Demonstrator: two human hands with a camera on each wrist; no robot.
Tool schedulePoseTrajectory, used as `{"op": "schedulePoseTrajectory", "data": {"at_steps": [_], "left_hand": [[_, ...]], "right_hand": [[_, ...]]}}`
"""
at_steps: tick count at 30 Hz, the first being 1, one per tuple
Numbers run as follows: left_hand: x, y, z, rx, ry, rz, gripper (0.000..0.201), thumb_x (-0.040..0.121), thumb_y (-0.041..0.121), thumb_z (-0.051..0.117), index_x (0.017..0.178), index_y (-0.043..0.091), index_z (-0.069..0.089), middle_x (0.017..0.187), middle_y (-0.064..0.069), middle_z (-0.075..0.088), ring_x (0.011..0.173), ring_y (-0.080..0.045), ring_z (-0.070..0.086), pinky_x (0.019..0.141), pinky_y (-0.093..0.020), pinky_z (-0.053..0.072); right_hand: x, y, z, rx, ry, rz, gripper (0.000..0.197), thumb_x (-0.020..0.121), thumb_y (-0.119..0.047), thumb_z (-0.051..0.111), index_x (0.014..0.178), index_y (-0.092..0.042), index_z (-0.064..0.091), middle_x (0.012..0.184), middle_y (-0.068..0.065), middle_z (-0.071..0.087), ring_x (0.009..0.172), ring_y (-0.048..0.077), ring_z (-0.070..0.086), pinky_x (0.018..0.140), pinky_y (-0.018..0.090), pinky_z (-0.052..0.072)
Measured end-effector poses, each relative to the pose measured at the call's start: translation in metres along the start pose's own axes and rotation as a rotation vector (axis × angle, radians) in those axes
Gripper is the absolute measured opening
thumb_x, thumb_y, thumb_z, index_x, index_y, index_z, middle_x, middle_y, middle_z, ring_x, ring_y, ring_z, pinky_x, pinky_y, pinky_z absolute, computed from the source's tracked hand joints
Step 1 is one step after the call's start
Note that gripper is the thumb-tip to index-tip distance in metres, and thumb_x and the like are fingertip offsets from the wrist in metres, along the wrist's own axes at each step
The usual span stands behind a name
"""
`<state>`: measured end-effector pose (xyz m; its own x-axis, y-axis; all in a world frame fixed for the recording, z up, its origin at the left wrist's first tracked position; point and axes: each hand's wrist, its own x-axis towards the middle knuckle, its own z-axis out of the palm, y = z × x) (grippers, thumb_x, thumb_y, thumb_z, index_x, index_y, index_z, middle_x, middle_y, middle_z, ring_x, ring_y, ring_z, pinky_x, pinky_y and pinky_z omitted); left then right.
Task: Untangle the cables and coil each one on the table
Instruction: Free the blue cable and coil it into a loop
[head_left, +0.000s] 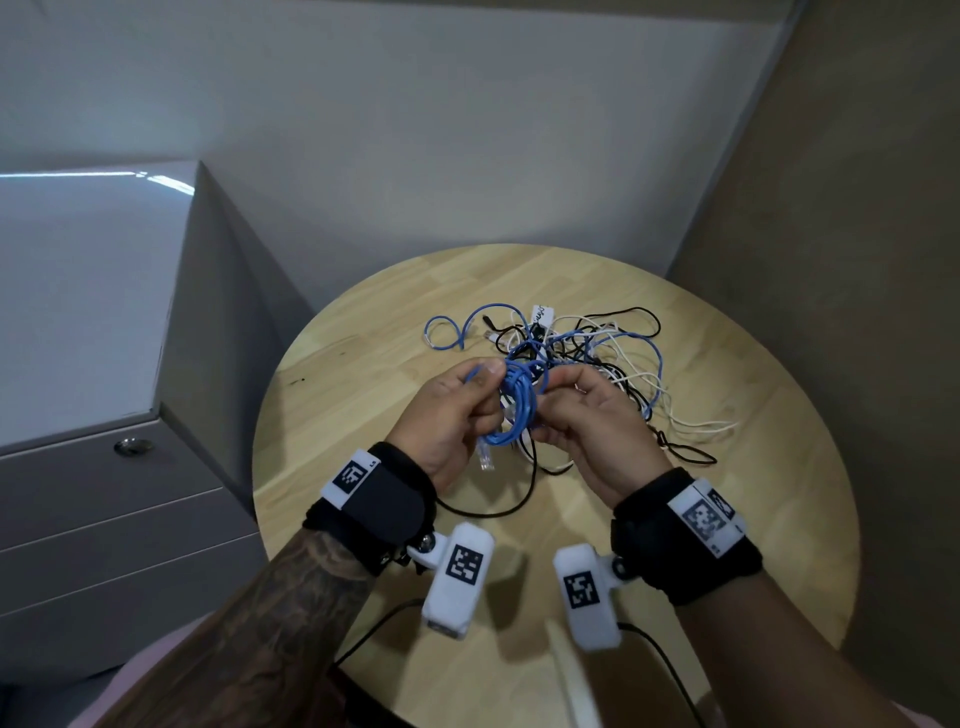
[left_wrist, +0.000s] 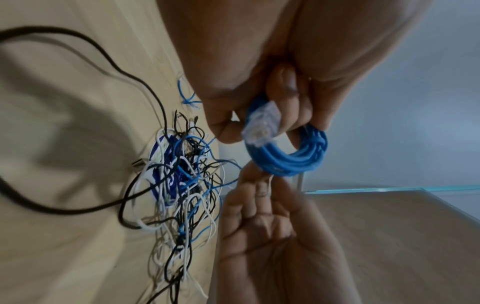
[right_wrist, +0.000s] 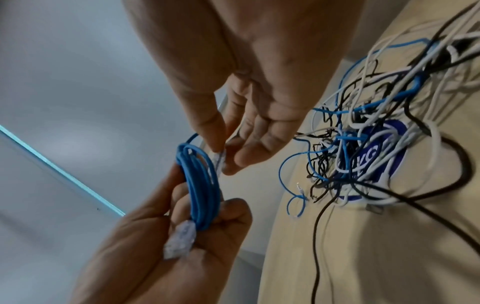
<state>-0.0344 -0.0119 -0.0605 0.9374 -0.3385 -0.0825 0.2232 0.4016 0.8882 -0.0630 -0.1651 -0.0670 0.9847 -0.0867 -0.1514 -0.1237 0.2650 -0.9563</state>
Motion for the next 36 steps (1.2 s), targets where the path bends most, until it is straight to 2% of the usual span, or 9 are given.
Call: {"op": "schedulePoseTrajectory", "data": {"at_steps": [4,6,11,15,19,24,28,32,36], "left_hand": [[-0.003,0.003,0.003,0.023,-0.001,-0.005,0.015,0.102,0.01,0.044,0.102,0.001,0.056,0.047,0.012,0.035,0.039,0.0,0.033,0.045,-0.011,0.042],[-0.001,0.002,-0.001,0.05,-0.002,0.006,0.016,0.102,0.012,0.045,0.102,0.002,0.058,0.047,0.013,0.041,0.041,0.0,0.039,0.05,-0.013,0.045],[-0.002,-0.003,0.001,0.063,-0.014,0.03,0.019,0.101,0.014,0.046,0.107,0.002,0.058,0.047,0.013,0.044,0.042,-0.001,0.04,0.05,-0.016,0.041],[-0.001,-0.003,0.004,0.02,0.005,0.06,0.021,0.101,0.015,0.045,0.103,0.004,0.063,0.055,0.006,0.048,0.046,-0.002,0.041,0.049,-0.014,0.036],[0.0,-0.001,-0.001,-0.005,-0.042,0.037,0.016,0.101,0.016,0.048,0.096,0.005,0.059,0.052,0.009,0.038,0.044,-0.001,0.029,0.05,-0.017,0.018],[-0.006,0.0,0.003,0.052,-0.214,0.01,0.038,0.084,-0.015,0.058,0.121,-0.01,0.048,0.069,0.0,0.063,0.063,-0.008,0.062,0.065,-0.02,0.052],[-0.009,0.001,0.008,0.122,-0.222,0.05,0.037,0.086,-0.023,0.048,0.117,-0.003,0.044,0.05,0.01,0.055,0.046,0.002,0.052,0.056,-0.015,0.049],[-0.007,0.006,0.003,0.081,-0.181,0.06,0.035,0.087,-0.018,0.049,0.118,-0.003,0.046,0.057,0.007,0.063,0.052,-0.002,0.059,0.055,-0.014,0.048],[-0.005,0.004,-0.001,0.071,-0.188,0.023,0.038,0.083,-0.008,0.063,0.118,-0.004,0.05,0.067,0.006,0.065,0.058,-0.004,0.06,0.058,-0.016,0.048]], "right_hand": [[-0.002,-0.002,0.006,0.016,-0.003,0.036,0.017,0.092,-0.005,0.06,0.105,-0.015,0.059,0.079,0.003,0.072,0.071,0.019,0.065,0.075,0.036,0.049],[-0.004,-0.004,0.007,-0.006,-0.066,0.026,0.033,0.084,-0.014,0.067,0.117,-0.015,0.062,0.093,0.006,0.074,0.082,0.023,0.068,0.082,0.036,0.052],[-0.014,0.002,0.014,-0.254,-0.222,-0.115,0.077,0.077,0.001,0.083,0.141,-0.018,0.045,0.111,0.004,0.074,0.102,0.018,0.071,0.092,0.03,0.057],[-0.012,0.0,0.017,-0.271,-0.093,-0.197,0.047,0.089,-0.006,0.074,0.132,-0.013,0.055,0.11,0.006,0.075,0.1,0.018,0.072,0.094,0.034,0.057],[-0.008,-0.013,0.008,-0.211,-0.111,-0.177,0.025,0.091,-0.008,0.069,0.113,-0.008,0.058,0.087,0.01,0.074,0.079,0.014,0.072,0.073,0.032,0.058],[-0.006,-0.023,-0.005,-0.186,-0.096,-0.206,0.015,0.088,-0.012,0.071,0.094,-0.006,0.059,0.075,0.008,0.072,0.066,0.017,0.068,0.056,0.027,0.056],[-0.005,-0.023,-0.008,-0.204,-0.114,-0.215,0.014,0.089,-0.013,0.071,0.093,-0.008,0.058,0.087,0.021,0.071,0.074,0.024,0.068,0.059,0.028,0.057],[-0.002,-0.025,-0.017,-0.149,-0.203,-0.165,0.007,0.094,-0.01,0.065,0.101,-0.008,0.066,0.091,0.007,0.074,0.08,0.018,0.069,0.069,0.032,0.061],[0.0,-0.023,-0.019,-0.357,-0.176,-0.246,0.011,0.097,-0.001,0.062,0.095,-0.012,0.064,0.078,-0.004,0.072,0.073,0.012,0.066,0.06,0.029,0.059]]}}
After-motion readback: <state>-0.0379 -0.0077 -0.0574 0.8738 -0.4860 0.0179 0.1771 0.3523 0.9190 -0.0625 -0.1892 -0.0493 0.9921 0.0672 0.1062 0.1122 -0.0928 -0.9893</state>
